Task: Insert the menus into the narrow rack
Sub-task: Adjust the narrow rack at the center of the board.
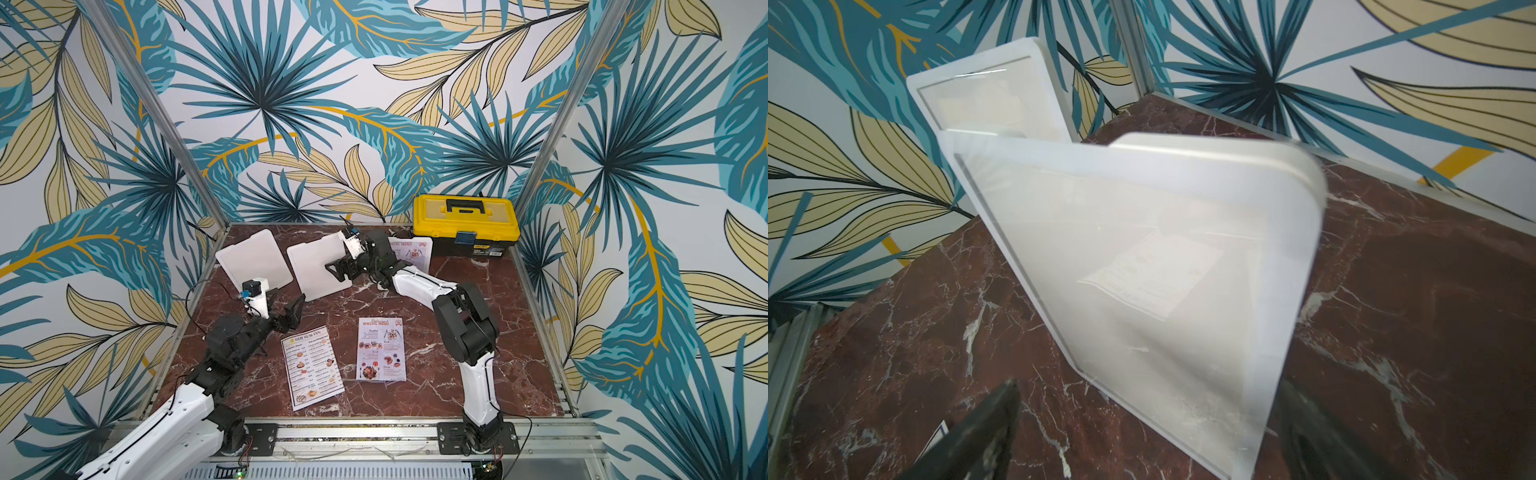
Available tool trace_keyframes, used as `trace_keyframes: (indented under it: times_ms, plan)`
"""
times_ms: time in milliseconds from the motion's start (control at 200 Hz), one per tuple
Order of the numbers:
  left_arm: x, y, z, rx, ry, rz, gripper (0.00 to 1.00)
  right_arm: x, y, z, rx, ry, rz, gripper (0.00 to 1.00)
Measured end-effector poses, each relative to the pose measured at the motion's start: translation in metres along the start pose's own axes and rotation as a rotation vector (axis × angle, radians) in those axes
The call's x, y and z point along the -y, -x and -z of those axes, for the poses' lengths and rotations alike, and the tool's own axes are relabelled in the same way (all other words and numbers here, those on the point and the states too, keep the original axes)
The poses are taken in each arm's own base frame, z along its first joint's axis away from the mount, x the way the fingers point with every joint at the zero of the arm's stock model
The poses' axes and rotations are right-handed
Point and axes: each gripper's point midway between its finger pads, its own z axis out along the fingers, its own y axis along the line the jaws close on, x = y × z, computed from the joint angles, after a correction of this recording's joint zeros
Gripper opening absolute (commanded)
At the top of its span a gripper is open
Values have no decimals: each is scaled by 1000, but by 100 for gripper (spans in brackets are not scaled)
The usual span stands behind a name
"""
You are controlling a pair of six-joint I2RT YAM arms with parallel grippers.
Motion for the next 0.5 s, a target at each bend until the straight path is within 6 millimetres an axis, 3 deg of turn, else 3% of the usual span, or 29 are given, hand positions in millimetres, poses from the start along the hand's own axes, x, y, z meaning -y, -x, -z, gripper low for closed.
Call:
trace_keyframes:
  times_ms: [280,501]
  plan:
    - [1,0,0,-2,-10,5,90,-26,-8,-4,-25,151,0,83]
    - [5,-1,0,-7,-31,5,90,-55,-40,-3,-79,246,-6,82]
